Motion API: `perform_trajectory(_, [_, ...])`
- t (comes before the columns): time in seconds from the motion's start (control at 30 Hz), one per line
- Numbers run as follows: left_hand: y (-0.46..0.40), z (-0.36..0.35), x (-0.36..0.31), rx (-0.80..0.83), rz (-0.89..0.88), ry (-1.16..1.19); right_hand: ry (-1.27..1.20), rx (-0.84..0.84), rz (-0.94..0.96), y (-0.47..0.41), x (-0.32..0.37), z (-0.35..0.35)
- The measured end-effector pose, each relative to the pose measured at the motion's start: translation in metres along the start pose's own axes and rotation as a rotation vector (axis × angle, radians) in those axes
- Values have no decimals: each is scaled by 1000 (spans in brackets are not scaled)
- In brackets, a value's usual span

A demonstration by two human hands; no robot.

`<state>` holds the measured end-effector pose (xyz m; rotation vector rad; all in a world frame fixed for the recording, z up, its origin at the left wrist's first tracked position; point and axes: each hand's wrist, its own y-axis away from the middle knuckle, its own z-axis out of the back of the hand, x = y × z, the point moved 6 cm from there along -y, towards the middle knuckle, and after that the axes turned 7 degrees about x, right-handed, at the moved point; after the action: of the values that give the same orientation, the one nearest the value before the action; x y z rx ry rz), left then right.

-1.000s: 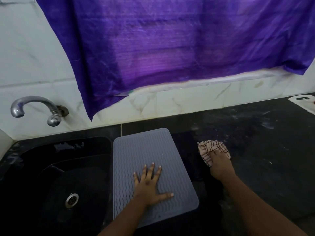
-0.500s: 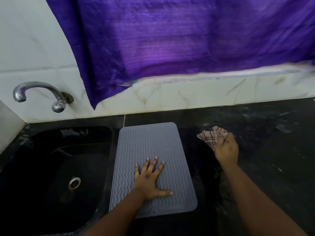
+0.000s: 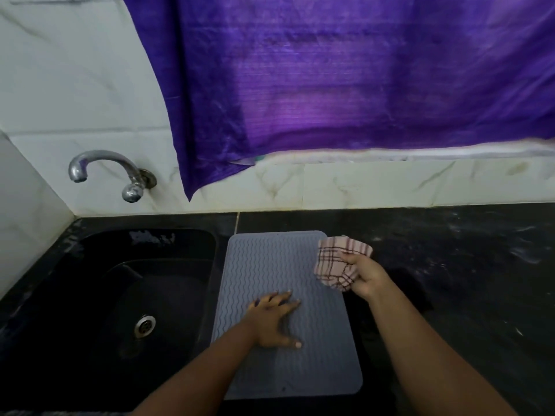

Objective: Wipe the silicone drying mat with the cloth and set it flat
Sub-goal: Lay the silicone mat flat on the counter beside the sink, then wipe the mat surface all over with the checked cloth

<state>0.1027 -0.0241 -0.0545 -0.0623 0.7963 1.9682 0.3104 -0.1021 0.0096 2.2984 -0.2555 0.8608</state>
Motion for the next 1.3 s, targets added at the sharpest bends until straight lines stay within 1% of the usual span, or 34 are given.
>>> perform_trajectory(0.03, [4,11,4,-43,-18,74,14,18,14,-3,-3,-9])
perform_trajectory(0.1, [12,35,18,-150,-31,233,-40,74,85,-8,-4,-29])
perform_trajectory(0.2, [22,69,52,-256,2,353,-39,115,175,-14,-3,-53])
perform_trajectory(0.37, [25,107,125,-310,65,408,-244,220,130,-27,-20,-83])
perform_trajectory(0.5, [6,127,183,-359,159,453,-368,337,186,-38,-49,-109])
perform_trajectory(0.57, [-8,136,202,-378,182,492,-435,361,206,-47,-61,-126])
perform_trajectory(0.63, [-24,145,212,-382,176,507,-538,392,178,-60,-70,-143])
perform_trajectory(0.7, [-39,152,216,-378,158,498,-525,399,126,-77,-79,-155])
perform_trajectory(0.83, [-62,161,216,-403,126,411,-263,342,90,-111,-72,-174])
perform_trajectory(0.87, [-65,163,216,-416,125,388,-216,318,79,-118,-68,-179])
perform_trajectory(0.9, [-68,165,217,-421,131,374,-120,269,75,-126,-65,-183])
perform_trajectory(0.93, [-71,165,219,-421,142,373,91,192,88,-133,-63,-186])
perform_trajectory(0.97, [-73,165,222,-423,157,387,437,82,123,-139,-59,-188])
perform_trajectory(1.0, [-75,165,225,-428,173,417,833,-14,200,-146,-55,-192])
perform_trajectory(1.03, [-77,165,230,-433,189,464,1202,-72,301,-154,-54,-200])
perform_trajectory(1.07, [-79,166,234,-433,208,523,1478,-84,387,-161,-60,-209])
perform_trajectory(1.13, [-84,170,241,-406,256,591,1768,-72,468,-174,-82,-222])
perform_trajectory(1.2, [-90,173,244,-351,299,569,2007,-79,504,-184,-103,-229])
perform_trajectory(1.23, [-93,175,245,-332,315,557,2090,-85,509,-188,-111,-230])
perform_trajectory(1.3, [-99,176,247,-303,347,544,2148,-96,499,-190,-118,-230])
